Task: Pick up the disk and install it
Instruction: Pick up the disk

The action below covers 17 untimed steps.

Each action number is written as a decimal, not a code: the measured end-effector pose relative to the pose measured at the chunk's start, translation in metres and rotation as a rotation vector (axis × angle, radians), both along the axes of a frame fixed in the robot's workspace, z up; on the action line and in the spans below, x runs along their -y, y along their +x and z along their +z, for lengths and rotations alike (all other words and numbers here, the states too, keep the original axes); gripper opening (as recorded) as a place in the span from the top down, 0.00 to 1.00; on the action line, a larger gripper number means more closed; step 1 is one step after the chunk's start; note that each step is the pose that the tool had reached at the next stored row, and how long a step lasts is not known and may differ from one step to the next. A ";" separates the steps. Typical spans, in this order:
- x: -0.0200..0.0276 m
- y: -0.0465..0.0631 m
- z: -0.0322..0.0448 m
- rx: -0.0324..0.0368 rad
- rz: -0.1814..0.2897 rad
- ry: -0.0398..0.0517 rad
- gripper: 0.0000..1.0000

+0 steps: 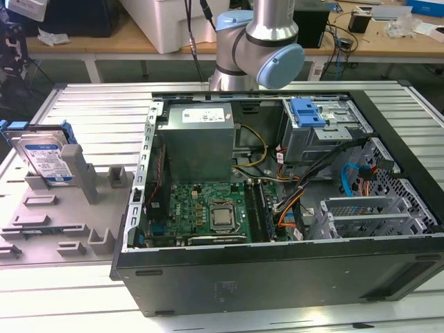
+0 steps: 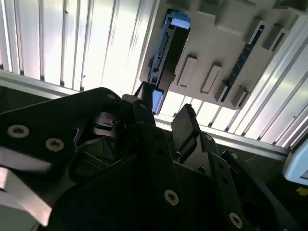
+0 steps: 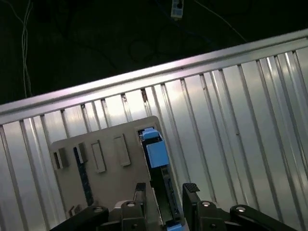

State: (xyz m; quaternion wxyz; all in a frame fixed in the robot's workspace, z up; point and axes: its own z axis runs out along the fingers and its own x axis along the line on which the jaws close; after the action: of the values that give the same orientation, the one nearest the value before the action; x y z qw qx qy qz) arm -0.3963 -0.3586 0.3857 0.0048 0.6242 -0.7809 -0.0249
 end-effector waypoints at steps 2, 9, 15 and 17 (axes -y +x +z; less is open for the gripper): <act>0.0000 0.000 -0.0001 0.0000 0.044 0.0000 0.56; 0.0000 0.000 -0.0005 0.0000 0.166 -0.0002 0.56; -0.0014 -0.002 -0.0021 0.0000 0.166 -0.0014 0.56; -0.0046 -0.004 -0.0033 -0.0002 0.166 -0.0031 0.56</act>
State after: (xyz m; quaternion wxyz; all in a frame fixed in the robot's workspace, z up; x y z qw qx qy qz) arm -0.4004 -0.3540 0.3824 0.0079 0.6868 -0.7264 -0.0233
